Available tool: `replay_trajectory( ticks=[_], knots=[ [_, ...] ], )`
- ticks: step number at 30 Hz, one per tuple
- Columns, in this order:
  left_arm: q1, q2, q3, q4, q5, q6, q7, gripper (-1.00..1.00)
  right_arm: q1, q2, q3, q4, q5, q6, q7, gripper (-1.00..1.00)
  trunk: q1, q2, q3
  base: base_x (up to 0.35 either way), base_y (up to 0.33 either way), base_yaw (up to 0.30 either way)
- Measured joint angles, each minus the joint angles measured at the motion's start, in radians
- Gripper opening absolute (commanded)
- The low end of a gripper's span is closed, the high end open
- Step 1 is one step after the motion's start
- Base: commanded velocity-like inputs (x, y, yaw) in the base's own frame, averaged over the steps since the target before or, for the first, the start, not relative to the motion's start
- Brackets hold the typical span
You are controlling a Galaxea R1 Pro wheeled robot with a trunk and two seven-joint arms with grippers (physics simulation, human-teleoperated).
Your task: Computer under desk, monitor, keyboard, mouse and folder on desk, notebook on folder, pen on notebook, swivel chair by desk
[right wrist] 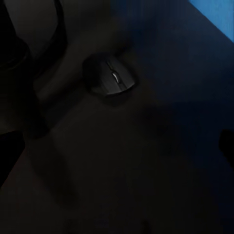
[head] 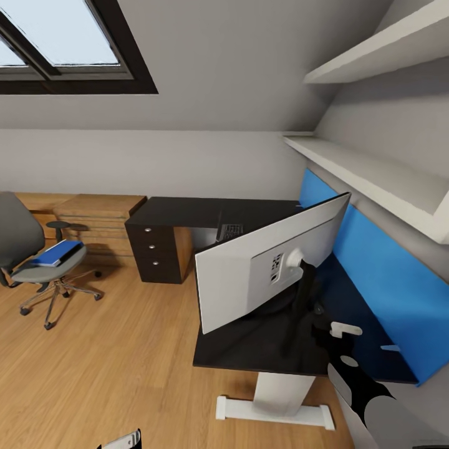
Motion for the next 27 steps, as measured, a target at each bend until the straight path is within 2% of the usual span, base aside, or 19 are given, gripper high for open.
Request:
replay_trajectory(
  ticks=[21, 24, 27],
  knots=[
    [0.000, 0.000, -0.001, 0.000, 0.000, 0.000, 0.000, 1.00, 0.000, 0.000, -0.007, -0.003, -0.001, -0.015, 0.000, 1.00, 0.081, -0.147, -0.066, 0.000, 0.000, 0.000],
    [0.000, 0.000, -0.003, 0.000, 0.001, 0.002, 0.001, 1.00, 0.000, 0.000, -0.005, -0.002, -0.001, -0.029, 0.000, 1.00, 0.092, -0.168, -0.075, 0.000, 0.000, 0.000],
    [0.000, 0.001, -0.002, 0.001, 0.003, 0.042, 0.002, 1.00, 0.000, 0.001, -0.002, 0.001, 0.001, -0.072, 0.001, 1.00, 0.104, -0.189, -0.085, 0.000, 0.000, 0.000]
  ],
)
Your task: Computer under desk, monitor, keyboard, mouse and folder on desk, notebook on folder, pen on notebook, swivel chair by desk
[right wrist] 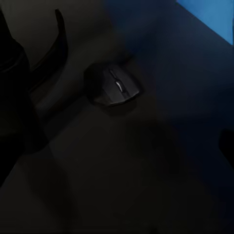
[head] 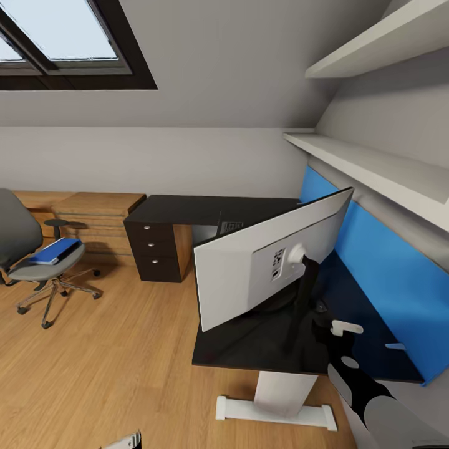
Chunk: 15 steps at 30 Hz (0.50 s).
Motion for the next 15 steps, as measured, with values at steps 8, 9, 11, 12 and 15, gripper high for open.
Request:
replay_trajectory(
  ticks=[8, 9, 11, 12, 15],
  knots=[
    [0.000, 0.039, 0.004, -0.232, 0.149, 0.369, -0.007, 1.00, 0.000, -0.001, 0.000, 0.007, -0.005, 0.105, -0.003, 1.00, 0.031, -0.056, -0.025, 0.000, 0.000, 0.000],
    [0.000, 0.045, 0.004, -0.269, 0.163, 0.408, -0.007, 1.00, 0.000, -0.001, 0.000, 0.007, -0.006, 0.110, -0.003, 1.00, 0.035, -0.063, -0.028, 0.000, 0.000, 0.000],
    [0.000, 0.064, 0.005, -0.384, 0.193, 0.524, -0.009, 1.00, 0.000, -0.001, -0.001, 0.007, -0.006, 0.119, -0.004, 1.00, 0.042, -0.077, -0.034, 0.000, 0.000, 0.000],
    [0.000, 0.071, 0.005, -0.422, 0.202, 0.557, -0.010, 1.00, 0.000, -0.001, -0.001, 0.007, -0.006, 0.121, -0.004, 1.00, 0.046, -0.084, -0.038, 0.000, 0.000, 0.000],
    [0.000, 0.097, 0.006, -0.569, 0.224, 0.676, -0.012, 1.00, 0.000, -0.001, -0.001, 0.006, -0.006, 0.126, -0.004, 1.00, 0.057, -0.105, -0.047, 0.000, 0.000, 0.000]
  ],
)
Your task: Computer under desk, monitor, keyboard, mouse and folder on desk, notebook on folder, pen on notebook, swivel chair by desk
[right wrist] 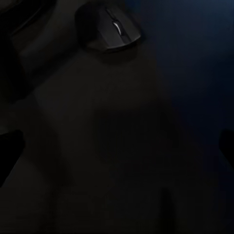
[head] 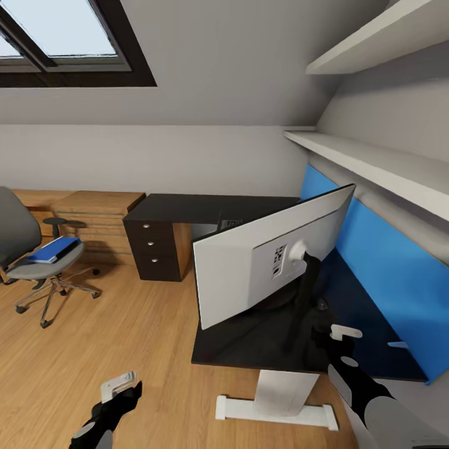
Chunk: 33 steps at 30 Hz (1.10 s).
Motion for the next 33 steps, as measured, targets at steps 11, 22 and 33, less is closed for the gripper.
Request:
replay_trajectory(
  ticks=[11, 22, 33],
  knots=[
    [0.000, 0.022, 0.015, -0.449, 0.075, 0.305, 0.000, 1.00, 0.000, -0.001, -0.001, -0.006, 0.000, 0.079, -0.002, 1.00, 0.042, -0.077, -0.035, 0.000, 0.000, 0.000],
    [0.000, 0.021, 0.057, -0.478, 0.080, 0.327, 0.000, 1.00, 0.000, -0.003, -0.002, -0.009, 0.001, 0.131, -0.002, 1.00, 0.046, -0.084, -0.038, 0.000, 0.000, 0.000],
    [0.000, 0.026, 0.081, -0.410, 0.073, 0.326, -0.002, 1.00, -0.001, -0.009, -0.003, -0.009, 0.003, 0.137, -0.002, 1.00, 0.046, -0.084, -0.038, 0.049, 0.000, 0.000]
  ],
)
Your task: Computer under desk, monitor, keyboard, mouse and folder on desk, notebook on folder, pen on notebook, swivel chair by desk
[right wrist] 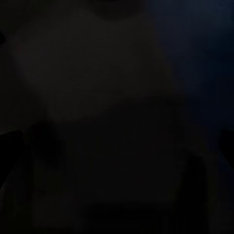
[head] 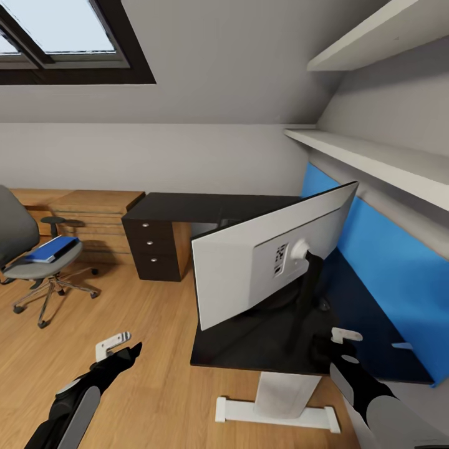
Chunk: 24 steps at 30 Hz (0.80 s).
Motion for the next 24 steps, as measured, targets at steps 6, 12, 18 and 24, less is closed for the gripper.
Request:
replay_trajectory(
  ticks=[6, 12, 18, 24],
  knots=[
    [0.000, 0.000, 0.000, 0.002, 0.001, 0.001, 0.000, 1.00, -0.001, -0.001, 0.000, 0.000, 0.002, -0.001, 0.000, 1.00, 0.000, 0.000, 0.000, 0.038, 0.000, 0.000],
    [0.000, 0.008, 0.001, 0.002, 0.001, 0.001, 0.000, 1.00, 0.000, -0.003, 0.000, 0.000, 0.002, 0.000, 0.000, 1.00, 0.000, 0.000, 0.000, 0.178, 0.000, 0.000],
    [0.000, 0.012, 0.002, 0.011, 0.003, 0.001, 0.000, 1.00, -0.001, -0.003, 0.000, 0.000, 0.004, -0.001, 0.000, 1.00, 0.000, 0.000, 0.000, 0.062, 0.000, 0.000],
    [0.000, 0.012, 0.002, 0.016, 0.003, 0.001, 0.000, 1.00, -0.001, -0.003, 0.000, 0.000, 0.004, -0.001, 0.000, 1.00, 0.000, 0.000, 0.000, 0.169, 0.000, 0.000]
  ],
)
